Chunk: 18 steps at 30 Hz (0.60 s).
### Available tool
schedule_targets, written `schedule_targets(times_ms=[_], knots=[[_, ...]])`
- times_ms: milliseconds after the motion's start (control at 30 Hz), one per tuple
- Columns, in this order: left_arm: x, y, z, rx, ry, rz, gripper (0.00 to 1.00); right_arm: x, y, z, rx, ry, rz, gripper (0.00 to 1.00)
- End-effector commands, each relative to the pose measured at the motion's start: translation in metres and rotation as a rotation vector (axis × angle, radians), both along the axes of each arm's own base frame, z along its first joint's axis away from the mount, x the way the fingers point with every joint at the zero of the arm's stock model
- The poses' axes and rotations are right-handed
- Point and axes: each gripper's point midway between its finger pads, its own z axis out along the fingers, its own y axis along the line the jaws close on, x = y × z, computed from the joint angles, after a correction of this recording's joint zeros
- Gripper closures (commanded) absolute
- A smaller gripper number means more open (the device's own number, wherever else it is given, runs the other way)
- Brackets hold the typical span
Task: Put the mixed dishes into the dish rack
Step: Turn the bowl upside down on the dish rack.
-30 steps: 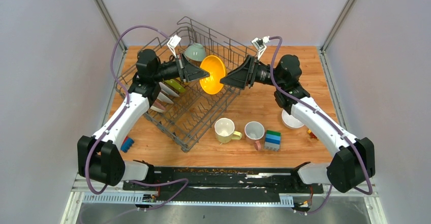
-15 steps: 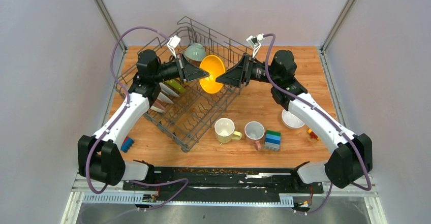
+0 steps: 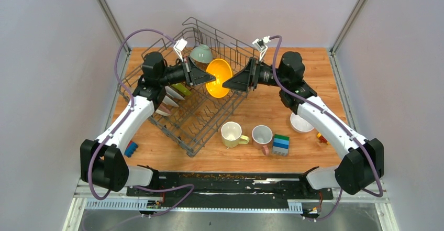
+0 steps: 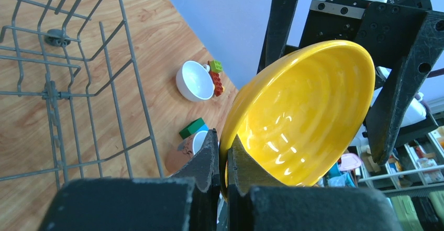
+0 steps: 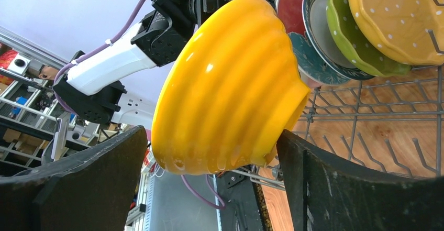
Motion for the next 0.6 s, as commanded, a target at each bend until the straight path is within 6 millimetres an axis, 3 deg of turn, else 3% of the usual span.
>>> schedule_targets(times_ms=[0, 167, 333, 567], knots=[[0.002, 0.003, 0.004, 0.01, -0.045, 0.043, 1.0, -0.027, -0.006, 0.035, 0.058, -0.074, 0.076, 0.04], [0.004, 0.003, 0.002, 0.006, -0.037, 0.047, 1.0, -0.035, -0.007, 0.046, 0.08, -0.088, 0.11, 0.02], [0.006, 0.003, 0.004, -0.001, -0.037, 0.059, 1.0, -0.035, -0.009, 0.043, 0.069, -0.104, 0.097, 0.02], [0.008, 0.004, 0.002, -0.009, -0.021, 0.072, 1.0, -0.037, -0.009, 0.037, 0.063, -0.11, 0.098, 0.27]])
